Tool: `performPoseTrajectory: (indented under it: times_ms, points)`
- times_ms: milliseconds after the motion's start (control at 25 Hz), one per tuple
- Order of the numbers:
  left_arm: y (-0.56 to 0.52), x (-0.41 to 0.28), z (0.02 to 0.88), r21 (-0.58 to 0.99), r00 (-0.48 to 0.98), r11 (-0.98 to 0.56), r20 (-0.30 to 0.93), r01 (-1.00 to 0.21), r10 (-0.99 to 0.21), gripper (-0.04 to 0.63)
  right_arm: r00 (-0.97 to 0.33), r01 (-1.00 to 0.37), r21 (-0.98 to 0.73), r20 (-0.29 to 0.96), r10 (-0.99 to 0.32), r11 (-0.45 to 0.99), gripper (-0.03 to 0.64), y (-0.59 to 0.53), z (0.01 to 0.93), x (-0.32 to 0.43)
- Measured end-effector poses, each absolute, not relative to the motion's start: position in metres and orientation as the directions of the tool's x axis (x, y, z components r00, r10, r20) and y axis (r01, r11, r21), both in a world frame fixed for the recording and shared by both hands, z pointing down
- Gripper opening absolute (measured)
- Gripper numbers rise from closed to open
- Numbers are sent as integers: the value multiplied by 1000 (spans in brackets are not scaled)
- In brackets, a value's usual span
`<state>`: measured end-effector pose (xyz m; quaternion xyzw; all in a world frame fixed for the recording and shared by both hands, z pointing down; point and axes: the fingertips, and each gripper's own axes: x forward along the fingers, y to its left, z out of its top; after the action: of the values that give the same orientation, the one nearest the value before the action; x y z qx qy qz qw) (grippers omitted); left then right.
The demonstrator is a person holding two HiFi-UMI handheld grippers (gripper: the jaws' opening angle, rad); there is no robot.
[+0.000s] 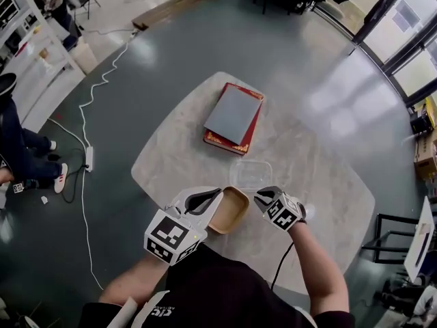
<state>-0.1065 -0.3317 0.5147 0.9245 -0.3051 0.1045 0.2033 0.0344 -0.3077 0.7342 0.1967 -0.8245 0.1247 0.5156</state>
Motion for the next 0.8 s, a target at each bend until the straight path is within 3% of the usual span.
performPoseTrajectory:
  times_ms: [320,800]
  points:
    - [-334,-114,524,322,781,-714,332,-622,-530,3,-227,-235,109,960,-164,966,81,-308,780,50]
    - [-327,-145,531,339,743,-665,381,-665,-550,5,-231,-241,22,970,-80,970,88,-312,800,50]
